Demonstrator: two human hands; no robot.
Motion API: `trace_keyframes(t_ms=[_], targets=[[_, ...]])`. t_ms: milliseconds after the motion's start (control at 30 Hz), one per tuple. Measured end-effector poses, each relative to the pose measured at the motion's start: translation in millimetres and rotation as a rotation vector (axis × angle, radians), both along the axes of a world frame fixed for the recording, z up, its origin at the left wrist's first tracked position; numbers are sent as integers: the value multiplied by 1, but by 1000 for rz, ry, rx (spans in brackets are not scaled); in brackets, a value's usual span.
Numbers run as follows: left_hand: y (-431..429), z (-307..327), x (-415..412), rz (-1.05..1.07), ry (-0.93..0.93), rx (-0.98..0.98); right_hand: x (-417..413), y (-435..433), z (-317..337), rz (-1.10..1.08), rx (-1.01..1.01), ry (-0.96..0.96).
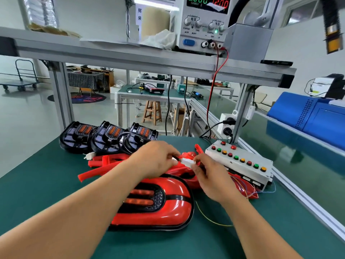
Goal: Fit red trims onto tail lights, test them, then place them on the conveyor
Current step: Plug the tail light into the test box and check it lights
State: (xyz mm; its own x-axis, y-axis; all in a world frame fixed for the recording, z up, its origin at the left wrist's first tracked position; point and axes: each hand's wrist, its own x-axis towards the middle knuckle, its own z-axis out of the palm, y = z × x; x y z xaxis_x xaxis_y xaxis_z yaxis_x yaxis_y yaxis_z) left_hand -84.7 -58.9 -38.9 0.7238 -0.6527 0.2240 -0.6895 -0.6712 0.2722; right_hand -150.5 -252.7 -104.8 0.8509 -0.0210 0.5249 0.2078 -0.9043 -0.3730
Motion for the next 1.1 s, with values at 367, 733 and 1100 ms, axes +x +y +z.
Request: trace_keyframes(t_ms=[367, 733, 1100], targets=[[-27, -15, 14, -159, -154, 176, 2, 3, -1, 97, 77, -85], [-20, -16, 13, -152, -186, 138, 7, 3, -1, 194, 97, -81], [-13, -13, 20, -82, -135, 150, 6, -5, -5, 144, 110, -15]])
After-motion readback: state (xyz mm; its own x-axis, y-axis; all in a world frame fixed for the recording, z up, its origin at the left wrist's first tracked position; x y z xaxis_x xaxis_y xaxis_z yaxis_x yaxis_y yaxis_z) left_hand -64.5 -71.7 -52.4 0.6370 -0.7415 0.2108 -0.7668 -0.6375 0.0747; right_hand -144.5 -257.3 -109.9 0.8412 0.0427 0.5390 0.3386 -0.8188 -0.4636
